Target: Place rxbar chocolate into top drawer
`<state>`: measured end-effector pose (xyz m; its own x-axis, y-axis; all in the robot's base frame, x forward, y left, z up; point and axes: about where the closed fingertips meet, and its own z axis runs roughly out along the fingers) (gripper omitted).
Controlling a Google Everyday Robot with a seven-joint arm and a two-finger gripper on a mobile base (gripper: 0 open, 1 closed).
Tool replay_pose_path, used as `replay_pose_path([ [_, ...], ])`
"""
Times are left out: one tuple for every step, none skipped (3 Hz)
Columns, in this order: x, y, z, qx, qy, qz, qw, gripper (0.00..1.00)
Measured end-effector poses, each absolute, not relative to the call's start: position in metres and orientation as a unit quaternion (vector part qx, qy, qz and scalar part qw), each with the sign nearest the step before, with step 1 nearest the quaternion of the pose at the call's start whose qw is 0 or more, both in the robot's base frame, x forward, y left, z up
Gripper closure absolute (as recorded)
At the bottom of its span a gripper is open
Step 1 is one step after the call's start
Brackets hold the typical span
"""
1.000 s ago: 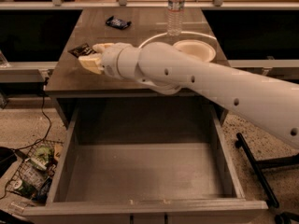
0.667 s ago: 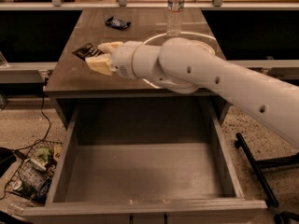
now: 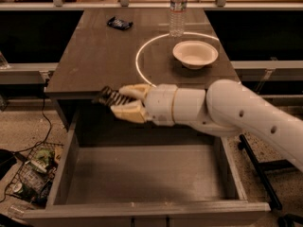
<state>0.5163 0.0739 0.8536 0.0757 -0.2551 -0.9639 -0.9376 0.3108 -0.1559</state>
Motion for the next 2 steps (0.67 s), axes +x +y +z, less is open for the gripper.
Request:
replay_pose_path([
  [0.477, 0.048, 0.81, -0.511, 0.636, 0.301, 0.494, 1.0],
  [0.464, 0.031, 0.771, -0.52, 0.68, 0.264, 0.443, 1.0],
])
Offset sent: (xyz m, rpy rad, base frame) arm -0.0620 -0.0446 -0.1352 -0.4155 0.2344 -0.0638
